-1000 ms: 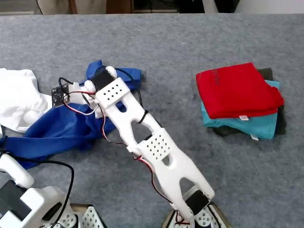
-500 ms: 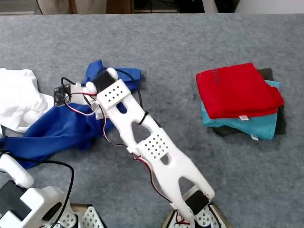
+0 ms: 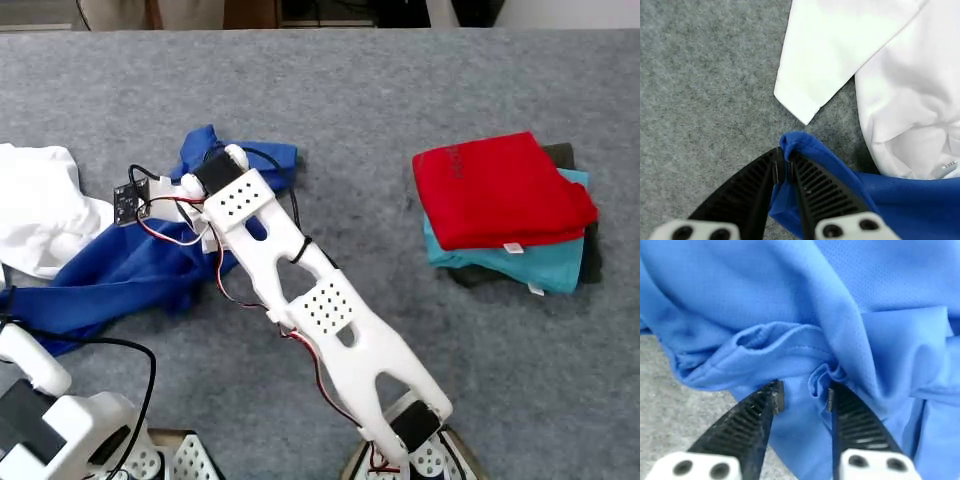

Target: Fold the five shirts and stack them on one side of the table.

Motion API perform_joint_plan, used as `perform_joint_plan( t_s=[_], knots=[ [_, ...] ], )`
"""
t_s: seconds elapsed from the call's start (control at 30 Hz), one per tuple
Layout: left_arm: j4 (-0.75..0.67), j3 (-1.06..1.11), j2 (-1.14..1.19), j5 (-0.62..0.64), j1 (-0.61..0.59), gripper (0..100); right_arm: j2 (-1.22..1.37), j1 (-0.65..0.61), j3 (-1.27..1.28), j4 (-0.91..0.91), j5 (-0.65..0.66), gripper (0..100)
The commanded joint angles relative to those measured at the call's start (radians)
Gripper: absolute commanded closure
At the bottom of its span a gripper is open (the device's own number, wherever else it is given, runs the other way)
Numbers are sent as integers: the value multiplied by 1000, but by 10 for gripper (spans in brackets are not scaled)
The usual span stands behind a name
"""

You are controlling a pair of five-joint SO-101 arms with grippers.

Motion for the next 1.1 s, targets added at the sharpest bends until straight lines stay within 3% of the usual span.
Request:
perform_joint_plan(
  t_s=[0.0,0.17,0.47,0.7,0.8,0.87,1.07],
  knots=[
    [-6,-14,-16,-6,6,982,-12,19,-31,-34,-12,843],
    [-6,-14,-16,-6,6,982,22,36,-25,-104,-18,998],
    [-6,-14,-16,-6,6,982,-24,58,-25,-87,-20,997],
    [-5,-20,-16,-6,6,982,-170,56,-25,23,-21,997],
    [5,-43,-16,-6,18,982,-291,53,-39,26,-121,997],
    [57,-94,-22,-6,32,982,-395,51,-59,26,-193,997],
    [393,-405,-255,-3,41,982,-802,82,-186,21,-342,997]
  ],
)
